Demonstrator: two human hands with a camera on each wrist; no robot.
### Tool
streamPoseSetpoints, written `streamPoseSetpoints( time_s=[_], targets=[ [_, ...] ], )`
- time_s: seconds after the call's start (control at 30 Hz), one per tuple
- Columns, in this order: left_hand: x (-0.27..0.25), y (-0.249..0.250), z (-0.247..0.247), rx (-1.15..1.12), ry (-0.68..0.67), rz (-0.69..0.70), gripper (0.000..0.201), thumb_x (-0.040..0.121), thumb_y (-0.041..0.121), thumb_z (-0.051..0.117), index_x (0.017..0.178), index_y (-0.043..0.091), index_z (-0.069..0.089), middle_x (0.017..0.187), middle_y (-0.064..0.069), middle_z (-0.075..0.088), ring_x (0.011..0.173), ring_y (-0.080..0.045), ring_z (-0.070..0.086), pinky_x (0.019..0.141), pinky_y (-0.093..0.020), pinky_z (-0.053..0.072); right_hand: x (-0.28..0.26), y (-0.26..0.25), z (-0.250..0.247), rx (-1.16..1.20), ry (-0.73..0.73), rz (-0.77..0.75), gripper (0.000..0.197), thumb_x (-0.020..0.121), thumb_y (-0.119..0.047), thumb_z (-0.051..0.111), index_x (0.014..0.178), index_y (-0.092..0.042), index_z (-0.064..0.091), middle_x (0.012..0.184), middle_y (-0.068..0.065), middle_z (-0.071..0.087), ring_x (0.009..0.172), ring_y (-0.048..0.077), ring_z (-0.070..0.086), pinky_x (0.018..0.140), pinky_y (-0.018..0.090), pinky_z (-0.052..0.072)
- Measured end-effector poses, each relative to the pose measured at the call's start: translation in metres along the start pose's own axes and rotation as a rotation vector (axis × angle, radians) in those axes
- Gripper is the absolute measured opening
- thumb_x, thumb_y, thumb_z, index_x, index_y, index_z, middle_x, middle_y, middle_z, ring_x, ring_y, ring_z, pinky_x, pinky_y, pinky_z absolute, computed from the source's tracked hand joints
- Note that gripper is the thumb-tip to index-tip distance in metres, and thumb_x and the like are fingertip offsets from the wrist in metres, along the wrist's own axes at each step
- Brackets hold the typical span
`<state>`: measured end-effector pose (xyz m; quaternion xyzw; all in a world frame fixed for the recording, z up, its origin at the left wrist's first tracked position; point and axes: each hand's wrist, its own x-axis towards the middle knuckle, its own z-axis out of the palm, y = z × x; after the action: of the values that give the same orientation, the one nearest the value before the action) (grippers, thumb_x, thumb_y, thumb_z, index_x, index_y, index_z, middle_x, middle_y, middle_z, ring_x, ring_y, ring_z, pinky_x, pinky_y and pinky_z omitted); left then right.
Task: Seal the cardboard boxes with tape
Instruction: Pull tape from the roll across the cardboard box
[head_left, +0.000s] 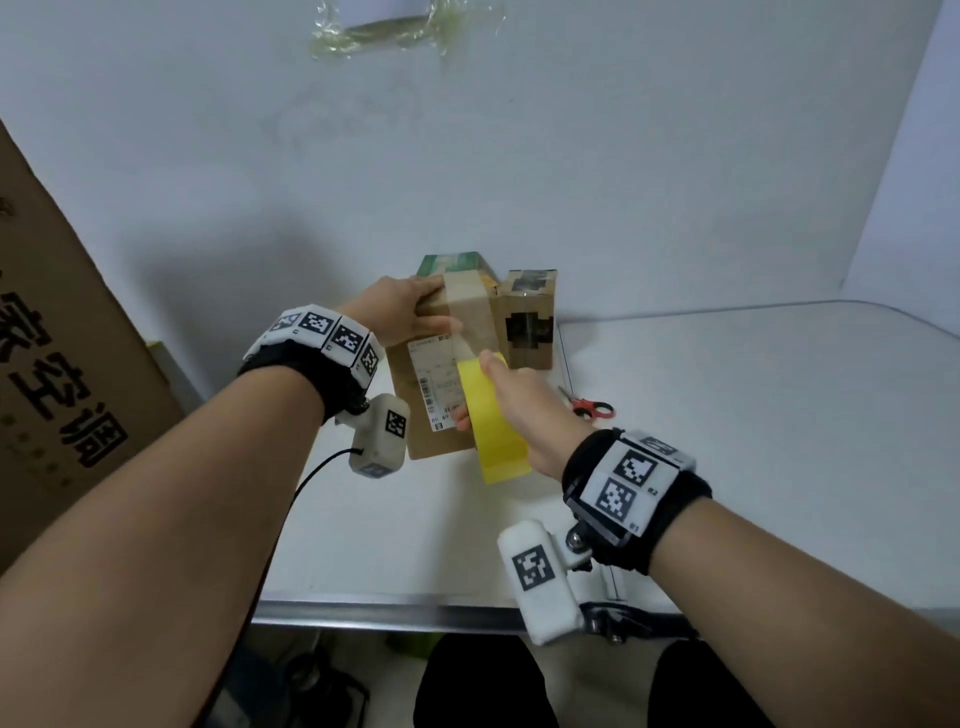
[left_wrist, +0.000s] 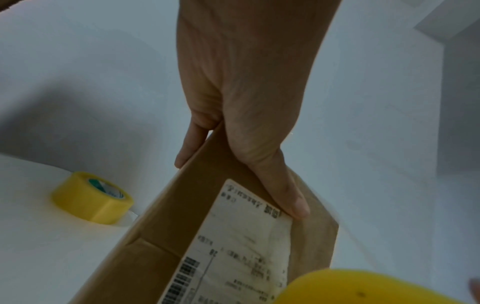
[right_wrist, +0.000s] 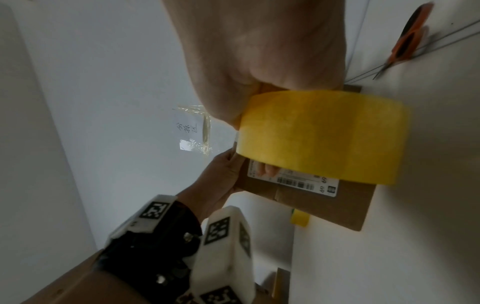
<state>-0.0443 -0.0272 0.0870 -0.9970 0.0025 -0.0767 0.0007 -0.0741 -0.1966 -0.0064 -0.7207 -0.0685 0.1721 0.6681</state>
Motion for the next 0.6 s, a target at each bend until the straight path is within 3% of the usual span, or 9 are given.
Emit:
streamPoseSetpoints(
  time_s=[0.07, 0.2, 0.3, 0.37, 0.4, 0.5, 0.6],
  targets=[
    [0.000, 0.000, -0.002, 0.005, -0.010, 0.012, 0.078, 0.086, 0.064, 0.052, 0.148, 0.017, 0.035, 0.134, -0.010, 0.055, 0.115, -0.028, 0.054, 0.089, -0.033, 0.042, 0.021, 0.014, 0.000, -0.006, -0.008, 0.020, 0.113, 0.052, -0.088, 0.040, 0.138, -0.016, 0.050, 0.130, 0.011, 0.062, 0.118, 0.032, 0.059, 0.104, 0.050, 0.046],
    [-0.002, -0.005, -0.009, 0.010, -0.093, -0.018, 0.089, 0.085, 0.069, 0.050, 0.155, 0.024, 0.019, 0.153, -0.006, 0.038, 0.133, -0.028, 0.043, 0.107, -0.038, 0.034, 0.036, 0.018, 0.001, 0.012, -0.068, 0.055, 0.115, 0.053, -0.084, 0.044, 0.146, -0.017, 0.040, 0.144, 0.012, 0.051, 0.131, 0.032, 0.049, 0.110, 0.051, 0.039],
    [0.000, -0.004, -0.020, -0.045, -0.186, -0.035, 0.093, 0.084, 0.061, 0.059, 0.156, 0.024, 0.013, 0.156, -0.002, 0.032, 0.136, -0.024, 0.039, 0.108, -0.032, 0.031, 0.010, 0.001, 0.002, 0.017, -0.066, 0.125, 0.098, 0.076, -0.078, 0.047, 0.150, -0.015, 0.035, 0.154, 0.012, 0.039, 0.139, 0.031, 0.039, 0.115, 0.052, 0.031],
    [0.004, -0.002, -0.022, -0.187, -0.276, -0.054, 0.094, 0.085, 0.048, 0.068, 0.156, 0.023, 0.012, 0.157, -0.001, 0.029, 0.132, -0.020, 0.041, 0.098, -0.024, 0.040, 0.009, 0.005, 0.000, 0.035, -0.047, 0.163, 0.083, 0.089, -0.068, 0.046, 0.152, -0.015, 0.031, 0.155, 0.009, 0.036, 0.142, 0.030, 0.035, 0.118, 0.050, 0.028],
    [0.004, 0.000, -0.022, -0.276, -0.317, -0.072, 0.094, 0.085, 0.040, 0.071, 0.155, 0.024, 0.011, 0.158, -0.001, 0.025, 0.132, -0.020, 0.040, 0.096, -0.024, 0.043, 0.014, 0.009, 0.000, 0.051, -0.054, 0.169, 0.086, 0.086, -0.070, 0.048, 0.151, -0.015, 0.032, 0.155, 0.010, 0.037, 0.142, 0.030, 0.036, 0.117, 0.051, 0.028],
    [0.009, 0.001, -0.019, -0.327, -0.358, -0.089, 0.102, 0.079, 0.037, 0.074, 0.155, 0.026, 0.007, 0.160, -0.004, 0.013, 0.139, -0.025, 0.029, 0.108, -0.036, 0.037, 0.046, 0.029, 0.001, 0.071, -0.098, 0.184, 0.120, 0.056, -0.087, 0.056, 0.150, -0.017, 0.032, 0.153, 0.014, 0.039, 0.140, 0.034, 0.038, 0.114, 0.058, 0.030],
    [0.009, 0.004, -0.023, -0.385, -0.384, -0.093, 0.095, 0.075, 0.025, 0.066, 0.154, 0.027, 0.013, 0.154, -0.005, 0.021, 0.129, -0.025, 0.037, 0.101, -0.037, 0.044, 0.055, 0.032, 0.001, 0.042, -0.094, 0.182, 0.112, 0.062, -0.080, 0.052, 0.152, -0.016, 0.030, 0.153, 0.015, 0.039, 0.140, 0.035, 0.038, 0.114, 0.058, 0.030]
  ],
)
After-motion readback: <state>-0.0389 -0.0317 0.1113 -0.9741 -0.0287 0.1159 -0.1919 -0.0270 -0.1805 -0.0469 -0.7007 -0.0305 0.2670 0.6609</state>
